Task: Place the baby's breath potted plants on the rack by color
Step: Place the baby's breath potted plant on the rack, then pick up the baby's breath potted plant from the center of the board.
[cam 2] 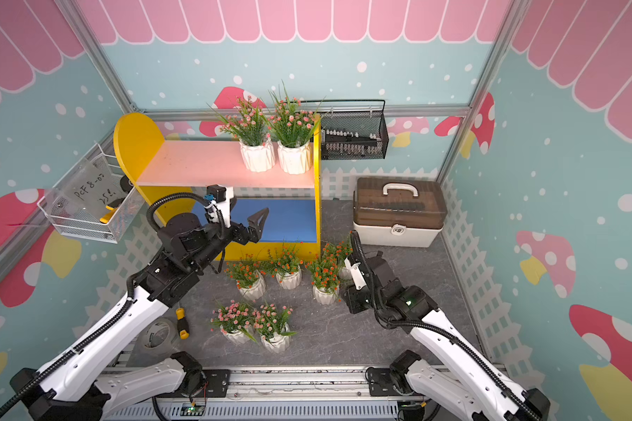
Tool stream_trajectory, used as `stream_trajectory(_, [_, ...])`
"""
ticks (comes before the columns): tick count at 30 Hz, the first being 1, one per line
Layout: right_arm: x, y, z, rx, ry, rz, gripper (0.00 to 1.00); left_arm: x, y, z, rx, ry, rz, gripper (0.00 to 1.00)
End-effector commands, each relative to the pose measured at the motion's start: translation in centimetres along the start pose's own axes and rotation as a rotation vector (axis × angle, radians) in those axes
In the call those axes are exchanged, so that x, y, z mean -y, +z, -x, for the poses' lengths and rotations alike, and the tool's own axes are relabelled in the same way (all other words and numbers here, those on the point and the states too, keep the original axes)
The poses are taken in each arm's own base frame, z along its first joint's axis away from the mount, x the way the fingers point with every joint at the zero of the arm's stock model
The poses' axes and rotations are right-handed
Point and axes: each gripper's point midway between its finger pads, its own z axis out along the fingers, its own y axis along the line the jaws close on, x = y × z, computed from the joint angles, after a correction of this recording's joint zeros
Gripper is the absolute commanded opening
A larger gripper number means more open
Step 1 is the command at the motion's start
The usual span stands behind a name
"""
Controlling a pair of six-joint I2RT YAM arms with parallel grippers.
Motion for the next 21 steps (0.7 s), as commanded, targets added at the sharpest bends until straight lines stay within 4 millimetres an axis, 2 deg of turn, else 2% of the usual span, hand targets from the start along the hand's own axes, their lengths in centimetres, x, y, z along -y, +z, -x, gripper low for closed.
stream_trajectory(1, [-1.5,0.6,-0.3,0.005,0.005,0.051,0.33,0.0,-1.3,-1.4,0.01,-0.007,0.018,0.99])
stream_trajectory(7, [-4.1,2.2,-1.4,0.007,-0.023,0.081,0.33,1.3,-3.2,-6.5,-0.055,-0.062,-0.024,0.99])
stream_trajectory(13, [-6.7,5.1,-2.7,0.001,-0.028,0.109,0.31,2.0,-5.3,-10.8,-0.108,-0.14,-0.038,0.99])
stream_trajectory(16, [-7.8,6.2,-3.1,0.009,-0.03,0.111,0.3,2.0,-6.5,-11.9,-0.119,-0.171,-0.038,0.99])
stream_trajectory(21, [-9.1,7.3,-3.5,0.023,-0.038,0.1,0.29,1.3,-8.2,-11.9,-0.099,-0.184,-0.015,0.99])
